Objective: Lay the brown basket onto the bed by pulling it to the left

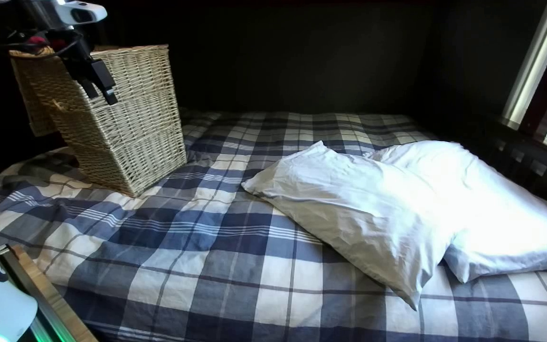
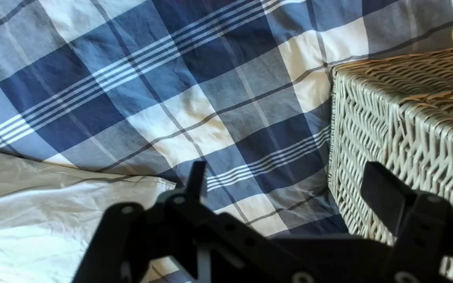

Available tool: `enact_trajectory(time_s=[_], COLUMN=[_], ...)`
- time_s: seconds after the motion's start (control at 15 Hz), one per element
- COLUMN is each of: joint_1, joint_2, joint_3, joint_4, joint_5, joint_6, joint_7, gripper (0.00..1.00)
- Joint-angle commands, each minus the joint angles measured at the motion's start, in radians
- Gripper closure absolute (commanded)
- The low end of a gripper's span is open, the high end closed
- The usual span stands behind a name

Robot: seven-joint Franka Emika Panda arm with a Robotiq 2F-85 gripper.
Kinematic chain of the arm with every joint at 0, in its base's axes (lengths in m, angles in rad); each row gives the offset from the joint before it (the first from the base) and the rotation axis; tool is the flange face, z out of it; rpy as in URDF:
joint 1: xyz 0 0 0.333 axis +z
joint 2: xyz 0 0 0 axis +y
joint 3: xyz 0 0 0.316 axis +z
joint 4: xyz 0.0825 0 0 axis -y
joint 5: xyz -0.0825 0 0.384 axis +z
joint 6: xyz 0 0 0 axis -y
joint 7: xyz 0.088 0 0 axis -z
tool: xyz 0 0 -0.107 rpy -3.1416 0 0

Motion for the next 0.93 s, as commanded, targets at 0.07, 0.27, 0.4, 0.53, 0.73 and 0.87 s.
enact_trajectory(time_s=[0.07,0.27,0.4,0.53,0.73,0.87], joint_1=[0.005,0.006,0.007,0.007,0.015,0.024], joint_2=[0.001,0.019,0.03,0.038,0.054,0.08], joint_3=[-0.005,-0.009,-0.018,-0.031,-0.057,-0.064], joint_4=[0.002,0.035,0.084,0.134,0.209,0.255], joint_5=[-0.005,-0.006,-0.005,0.007,0.027,0.053], joint_6=[-0.003,0.017,0.008,0.002,-0.009,-0.003], joint_7=[0.003,-0.01,-0.024,-0.029,-0.045,-0.047], gripper=[0.0,0.0,0.0,0.0,0.0,0.0])
